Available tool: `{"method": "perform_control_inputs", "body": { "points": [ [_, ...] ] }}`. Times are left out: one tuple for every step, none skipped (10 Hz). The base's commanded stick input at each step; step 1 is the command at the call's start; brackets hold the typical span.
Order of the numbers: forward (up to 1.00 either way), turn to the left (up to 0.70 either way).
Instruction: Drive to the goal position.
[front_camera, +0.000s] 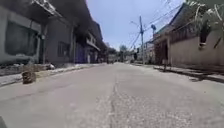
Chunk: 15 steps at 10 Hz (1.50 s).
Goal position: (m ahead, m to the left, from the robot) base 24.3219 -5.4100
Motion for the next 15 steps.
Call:
{"method": "perform_control_inputs", "body": {
  "points": [
    [1.00, 0.01],
    [1.00, 0.01],
    [1.00, 0.01],
    [1.00, 0.01],
    [1.00, 0.01],
    [1.00, 0.01],
    [1.00, 0.01],
    [1.00, 0.01],
    [1.00, 0.01],
    [1.00, 0.01],
    [1.00, 0.01],
    [1.00, 0.01],
    [1.00, -0.36],
    [1.00, -0.39],
    [1.00, -0.39]
  ]
}}
